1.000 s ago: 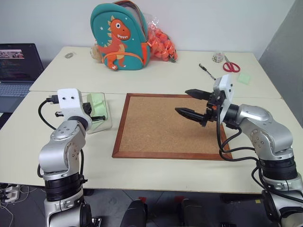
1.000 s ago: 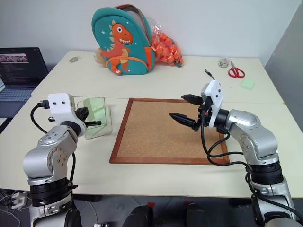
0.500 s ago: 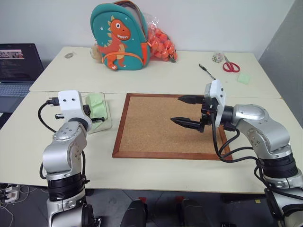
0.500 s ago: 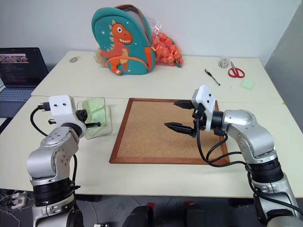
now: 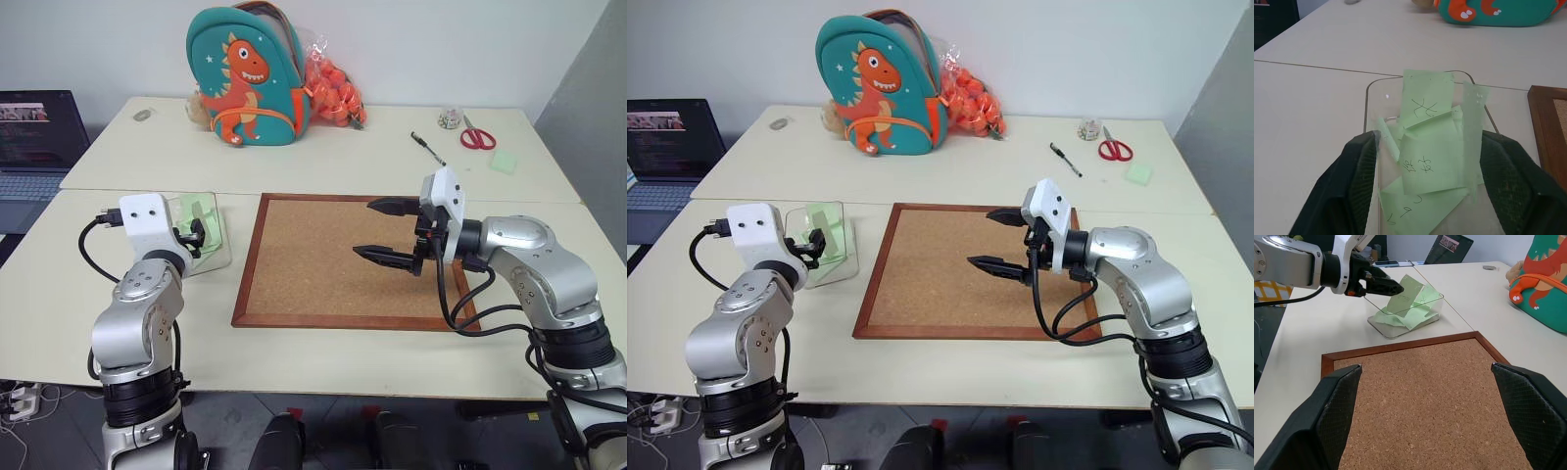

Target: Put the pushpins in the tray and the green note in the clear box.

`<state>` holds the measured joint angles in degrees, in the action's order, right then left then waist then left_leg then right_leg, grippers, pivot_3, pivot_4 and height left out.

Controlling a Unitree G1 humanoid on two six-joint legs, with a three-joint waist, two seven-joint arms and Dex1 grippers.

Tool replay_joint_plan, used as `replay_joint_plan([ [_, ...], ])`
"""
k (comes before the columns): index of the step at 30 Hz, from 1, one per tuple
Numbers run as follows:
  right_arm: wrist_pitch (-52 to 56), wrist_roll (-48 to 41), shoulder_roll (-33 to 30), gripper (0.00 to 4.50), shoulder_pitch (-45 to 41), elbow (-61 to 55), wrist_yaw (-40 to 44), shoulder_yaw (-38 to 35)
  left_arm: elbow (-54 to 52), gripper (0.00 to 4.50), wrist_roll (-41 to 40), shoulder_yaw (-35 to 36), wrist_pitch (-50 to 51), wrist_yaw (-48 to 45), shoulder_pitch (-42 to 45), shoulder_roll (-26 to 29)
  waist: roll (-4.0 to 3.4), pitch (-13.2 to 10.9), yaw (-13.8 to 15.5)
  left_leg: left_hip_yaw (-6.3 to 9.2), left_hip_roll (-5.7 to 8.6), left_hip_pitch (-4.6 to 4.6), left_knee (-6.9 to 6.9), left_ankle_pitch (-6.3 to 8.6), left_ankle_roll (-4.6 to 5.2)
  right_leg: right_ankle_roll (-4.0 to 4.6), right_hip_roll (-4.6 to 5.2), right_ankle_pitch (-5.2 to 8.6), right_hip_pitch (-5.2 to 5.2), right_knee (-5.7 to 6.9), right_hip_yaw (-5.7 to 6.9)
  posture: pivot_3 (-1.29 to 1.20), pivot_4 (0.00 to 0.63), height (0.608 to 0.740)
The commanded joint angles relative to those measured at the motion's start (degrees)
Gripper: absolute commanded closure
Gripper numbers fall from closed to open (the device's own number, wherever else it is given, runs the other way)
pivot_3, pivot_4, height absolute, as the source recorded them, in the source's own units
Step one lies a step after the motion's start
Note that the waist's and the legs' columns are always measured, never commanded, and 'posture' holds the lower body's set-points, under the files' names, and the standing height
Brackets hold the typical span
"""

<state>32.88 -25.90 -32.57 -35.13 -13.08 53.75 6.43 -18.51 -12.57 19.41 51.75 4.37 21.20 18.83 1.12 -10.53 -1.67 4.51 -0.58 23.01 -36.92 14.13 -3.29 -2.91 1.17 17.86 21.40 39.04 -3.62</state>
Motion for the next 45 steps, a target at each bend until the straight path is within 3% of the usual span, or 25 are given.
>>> replay_joint_plan([
  [1, -1.18, 0.04, 0.18, 0.0, -1.67, -1.18, 0.14, -0.48, -1.24, 0.65, -0.15, -1.6, -0.44, -1.61, 1.73, 0.28, 0.0, 0.0, 0.0, 0.0, 0.0, 0.0, 0.0, 0.0, 0.0, 0.0, 0.0, 0.0, 0.0, 0.0, 0.01, 0.0, 0.15, 0.74],
  [12, -1.02, 0.5, -0.34, 0.0, -1.49, -1.34, -0.14, -0.64, 0.15, 0.65, -1.9, -0.37, 2.49, -2.26, 1.98, -2.25, 0.0, 0.0, 0.0, 0.0, 0.0, 0.0, 0.0, 0.0, 0.0, 0.0, 0.0, 0.0, 0.0, 0.0, -0.01, 0.0, 0.15, 0.74],
  [21, -0.63, 0.31, -0.32, 0.0, -0.79, -1.82, -0.62, -1.21, -4.72, 0.65, -1.93, 0.23, -8.12, -3.41, 0.42, -4.6, 0.01, 0.0, -0.02, -0.02, -0.01, 0.0, 0.0, 0.0, 0.0, 0.0, -0.01, 0.0, 0.0, 0.0, 0.0, 0.0, 0.15, 0.74],
  [29, 2.12, -3.94, 0.67, 0.0, 4.92, -5.81, -5.88, -7.68, -3.78, 0.65, -1.73, -9.74, -9.88, -14.32, 1.38, 3.0, 0.01, -0.01, 0.24, -0.02, 0.01, 0.01, 0.0, 0.0, 0.0, 0.0, 0.01, 0.0, -0.03, -0.01, 0.0, 0.0, 0.15, 0.74],
  [36, -1.92, -1.99, 3.32, 0.0, 15.48, -11.55, -14.78, -13.94, -1.73, 0.65, -8.52, -14.54, -11.08, -29.17, 4.97, 6.18, 0.01, -0.01, 0.02, -0.05, 0.04, 0.02, 0.03, 0.0, 0.0, 0.0, -0.06, 0.0, -0.01, -0.03, 0.0, 0.0, 0.15, 0.74],
  [41, -2.99, -0.99, 1.45, 0.0, 23.61, -14.98, -15.39, -14.64, 0.03, 0.65, -10.57, -17.48, -10.76, -34.36, 5.75, 6.32, 0.01, -0.01, -0.18, -0.1, 0.03, -0.02, 0.06, 0.0, 0.0, 0.01, -0.1, 0.01, 0.0, -0.01, -0.06, 0.0, 0.15, 0.74],
  [45, -2.99, -1.03, 0.57, 0.0, 24.78, -15.01, -15.88, -15.0, 1.06, 0.65, -11.09, -18.63, -11.18, -36.43, 5.23, 6.16, 0.0, -0.01, -0.31, -0.13, 0.04, -0.05, 0.02, 0.0, 0.01, 0.0, -0.14, 0.01, -0.01, 0.02, -0.11, 0.0, 0.15, 0.74],
])
